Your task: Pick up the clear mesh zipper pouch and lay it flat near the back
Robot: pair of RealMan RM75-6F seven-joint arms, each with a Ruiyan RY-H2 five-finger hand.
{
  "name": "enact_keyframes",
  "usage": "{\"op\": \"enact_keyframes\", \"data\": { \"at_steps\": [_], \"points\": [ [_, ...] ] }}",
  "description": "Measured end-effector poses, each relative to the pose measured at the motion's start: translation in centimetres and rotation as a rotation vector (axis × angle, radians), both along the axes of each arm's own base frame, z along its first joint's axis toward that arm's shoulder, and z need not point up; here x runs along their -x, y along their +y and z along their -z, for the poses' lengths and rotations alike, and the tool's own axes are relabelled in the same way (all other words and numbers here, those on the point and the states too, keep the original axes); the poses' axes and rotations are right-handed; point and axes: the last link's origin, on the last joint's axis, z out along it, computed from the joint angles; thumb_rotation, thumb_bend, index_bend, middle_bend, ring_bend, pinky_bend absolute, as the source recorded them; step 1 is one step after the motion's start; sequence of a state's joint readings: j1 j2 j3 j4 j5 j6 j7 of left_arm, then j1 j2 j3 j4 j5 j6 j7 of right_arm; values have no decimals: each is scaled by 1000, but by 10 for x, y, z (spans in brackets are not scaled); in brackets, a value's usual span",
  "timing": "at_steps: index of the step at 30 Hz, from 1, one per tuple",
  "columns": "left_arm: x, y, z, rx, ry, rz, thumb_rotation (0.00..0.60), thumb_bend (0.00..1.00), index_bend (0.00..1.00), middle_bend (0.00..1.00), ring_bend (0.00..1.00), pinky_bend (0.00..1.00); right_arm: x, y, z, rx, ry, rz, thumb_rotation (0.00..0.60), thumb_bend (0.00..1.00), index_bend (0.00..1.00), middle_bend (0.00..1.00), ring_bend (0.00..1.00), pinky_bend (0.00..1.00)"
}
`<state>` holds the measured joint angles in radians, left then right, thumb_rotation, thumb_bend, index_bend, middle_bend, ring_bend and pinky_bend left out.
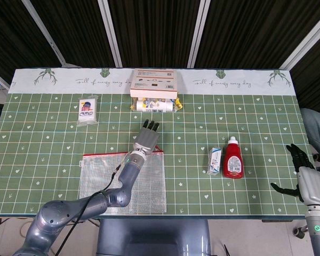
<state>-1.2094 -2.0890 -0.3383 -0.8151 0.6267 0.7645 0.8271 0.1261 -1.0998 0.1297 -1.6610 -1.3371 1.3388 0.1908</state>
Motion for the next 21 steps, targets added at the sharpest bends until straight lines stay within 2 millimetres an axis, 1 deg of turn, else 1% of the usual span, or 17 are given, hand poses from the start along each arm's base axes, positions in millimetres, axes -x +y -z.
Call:
{"op": "enact_keyframes", "data": {
  "at_steps": [6,10,16,21],
  "points": [
    [-5,2,-8,-13,-21,9,600,464,585,84,0,0,-1,0,0,0,-3,-3,600,174,0,0,0,193],
    [-13,2,-16,-22,-47,24,600,464,585,84,0,0,-4,1,-2,3,-12,-10,600,174,0,0,0,193],
    [-34,1,-38,-38,-104,70,600,463,584,84,0,0,-13,0,-4,2,-26,-26,600,174,0,0,0,194],
    [-56,-2,-60,-47,-157,121,600,463,584,84,0,0,-25,-1,-2,-36,-65,-10,600,188,0,0,0,194]
  ]
}}
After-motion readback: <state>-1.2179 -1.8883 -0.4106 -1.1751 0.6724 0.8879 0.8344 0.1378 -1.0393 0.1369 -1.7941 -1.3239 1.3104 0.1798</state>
